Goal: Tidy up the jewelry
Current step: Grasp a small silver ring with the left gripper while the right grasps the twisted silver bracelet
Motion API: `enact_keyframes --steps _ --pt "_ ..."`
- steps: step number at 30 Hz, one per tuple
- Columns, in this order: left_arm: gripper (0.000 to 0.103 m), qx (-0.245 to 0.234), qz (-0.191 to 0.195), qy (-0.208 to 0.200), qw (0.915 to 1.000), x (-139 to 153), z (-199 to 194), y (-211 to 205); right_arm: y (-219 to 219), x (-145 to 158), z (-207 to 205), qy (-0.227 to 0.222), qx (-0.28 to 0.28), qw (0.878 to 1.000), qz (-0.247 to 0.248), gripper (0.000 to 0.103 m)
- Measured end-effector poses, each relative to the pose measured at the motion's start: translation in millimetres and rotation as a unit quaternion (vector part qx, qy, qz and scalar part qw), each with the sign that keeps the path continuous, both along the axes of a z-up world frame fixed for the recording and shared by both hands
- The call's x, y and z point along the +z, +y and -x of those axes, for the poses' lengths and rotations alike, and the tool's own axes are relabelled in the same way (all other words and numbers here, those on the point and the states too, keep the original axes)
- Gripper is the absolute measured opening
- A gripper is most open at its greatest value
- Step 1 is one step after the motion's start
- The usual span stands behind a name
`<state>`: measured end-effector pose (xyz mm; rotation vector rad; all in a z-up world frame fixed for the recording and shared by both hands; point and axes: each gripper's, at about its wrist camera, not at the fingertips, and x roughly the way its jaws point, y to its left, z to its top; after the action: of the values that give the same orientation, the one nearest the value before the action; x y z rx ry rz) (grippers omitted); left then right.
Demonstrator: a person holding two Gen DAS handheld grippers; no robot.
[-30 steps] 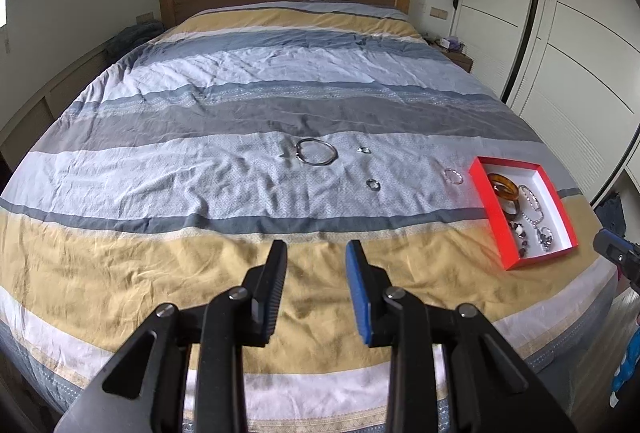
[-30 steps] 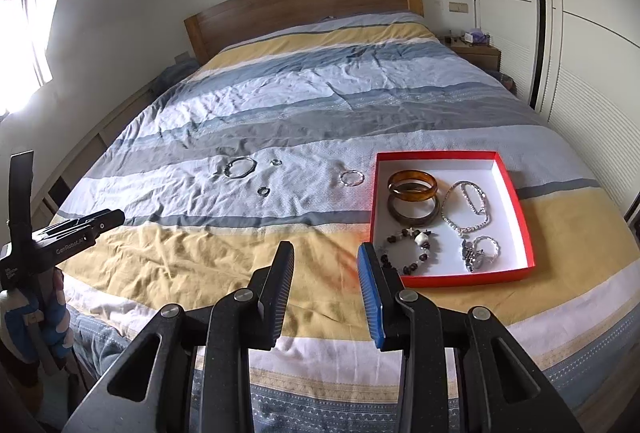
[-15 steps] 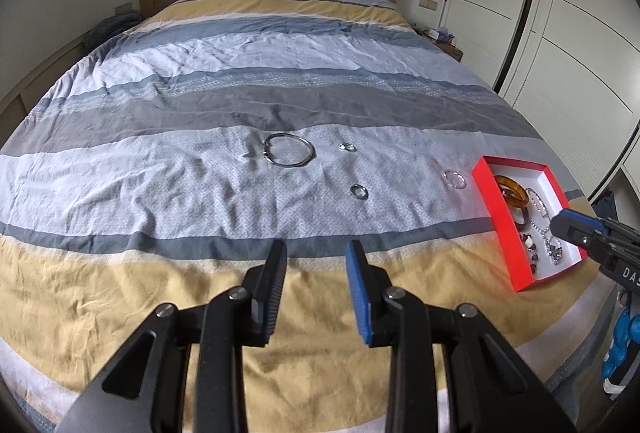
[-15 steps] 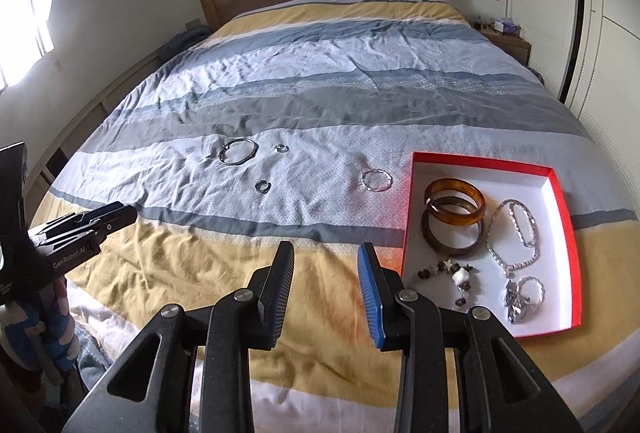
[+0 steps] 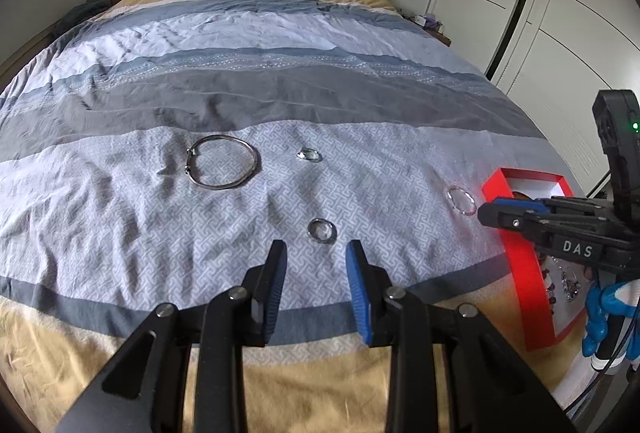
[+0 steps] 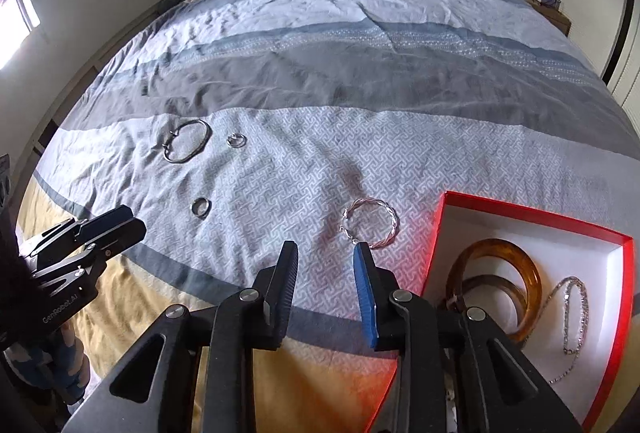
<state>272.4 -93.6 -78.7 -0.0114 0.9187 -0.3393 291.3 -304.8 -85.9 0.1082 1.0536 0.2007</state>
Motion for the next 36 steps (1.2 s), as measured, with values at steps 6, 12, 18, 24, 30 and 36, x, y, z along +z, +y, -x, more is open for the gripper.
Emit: enact_keyframes --steps 6,12,18,24,30,36 --pt "0.029 -0.005 0.001 0.006 1.0 -15 -14 -8 1 -26 -24 0.023 0.014 1.0 0.011 0.025" --pt "0.029 -0.016 0.0 0.008 0.9998 -24 -20 -17 3 -32 -38 0.024 0.026 0.999 0.027 0.024" --pt "0.029 -0.009 -0.011 0.018 0.9997 -40 -30 -24 4 -36 -42 0.025 0.04 0.998 0.03 0.022" --pt "0.029 0.001 -0.004 0.028 0.9996 -53 -37 -23 5 -38 -42 0.026 0.058 0.997 0.033 0.019" --pt "0.023 0.004 0.007 0.035 0.9994 -61 -45 -21 9 -44 -44 0.032 0.071 0.996 0.054 0.013" --pt "0.019 0.005 0.011 0.032 0.9994 -59 -46 -17 8 -44 -44 0.018 0.056 0.997 0.057 0.007"
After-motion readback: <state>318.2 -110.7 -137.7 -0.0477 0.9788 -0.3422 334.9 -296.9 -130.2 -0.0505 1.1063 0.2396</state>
